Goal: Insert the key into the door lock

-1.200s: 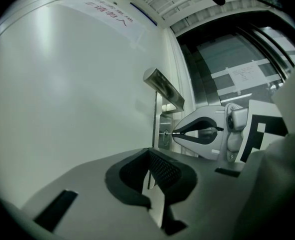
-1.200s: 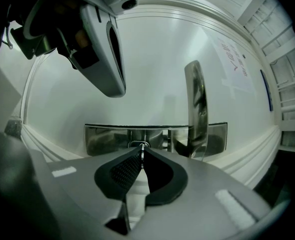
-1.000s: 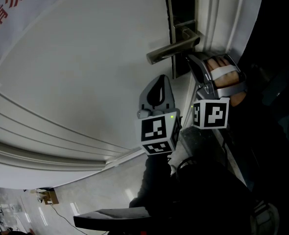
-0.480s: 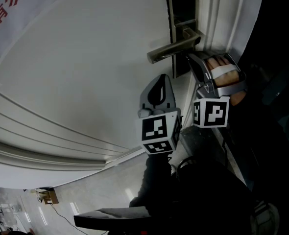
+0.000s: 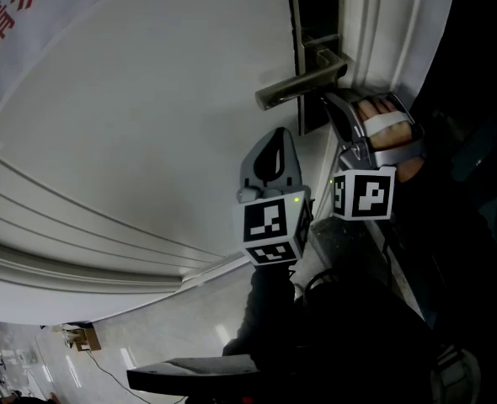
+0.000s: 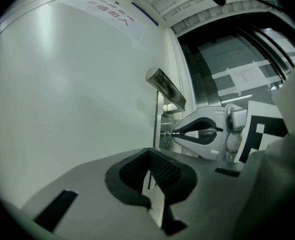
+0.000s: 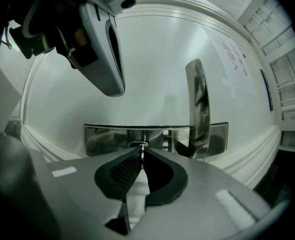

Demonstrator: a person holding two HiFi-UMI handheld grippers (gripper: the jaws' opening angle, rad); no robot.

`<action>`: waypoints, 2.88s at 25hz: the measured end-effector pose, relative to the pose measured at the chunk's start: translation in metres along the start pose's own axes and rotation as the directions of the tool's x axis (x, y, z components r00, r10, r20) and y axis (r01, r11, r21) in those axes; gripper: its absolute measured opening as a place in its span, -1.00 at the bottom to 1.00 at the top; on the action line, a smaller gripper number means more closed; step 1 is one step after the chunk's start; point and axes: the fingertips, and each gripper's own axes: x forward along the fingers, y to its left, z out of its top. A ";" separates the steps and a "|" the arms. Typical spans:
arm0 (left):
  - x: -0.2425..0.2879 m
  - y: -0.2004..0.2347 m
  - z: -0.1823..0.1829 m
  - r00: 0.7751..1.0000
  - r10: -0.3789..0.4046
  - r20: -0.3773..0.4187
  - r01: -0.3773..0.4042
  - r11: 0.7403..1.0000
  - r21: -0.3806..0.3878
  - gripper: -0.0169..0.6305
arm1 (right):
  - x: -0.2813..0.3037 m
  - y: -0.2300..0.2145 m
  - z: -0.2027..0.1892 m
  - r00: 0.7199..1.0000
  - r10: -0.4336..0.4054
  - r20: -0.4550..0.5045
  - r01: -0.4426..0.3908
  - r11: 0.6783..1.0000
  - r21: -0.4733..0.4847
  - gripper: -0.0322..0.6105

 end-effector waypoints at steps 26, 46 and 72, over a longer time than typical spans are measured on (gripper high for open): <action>0.004 -0.005 -0.001 1.000 -0.021 -0.006 0.021 1.000 0.006 -0.94 | 0.001 0.000 0.000 1.000 -0.004 -0.003 0.004 1.000 -0.008 -0.86; 0.006 -0.008 0.000 1.000 -0.031 -0.003 0.031 0.999 0.007 -0.94 | 0.001 0.001 0.000 1.000 0.004 0.000 -0.004 1.000 -0.017 -0.86; 0.005 -0.004 0.001 1.000 -0.025 -0.001 0.025 1.000 0.001 -0.94 | 0.005 0.001 0.001 1.000 0.010 -0.006 -0.010 1.000 -0.008 -0.86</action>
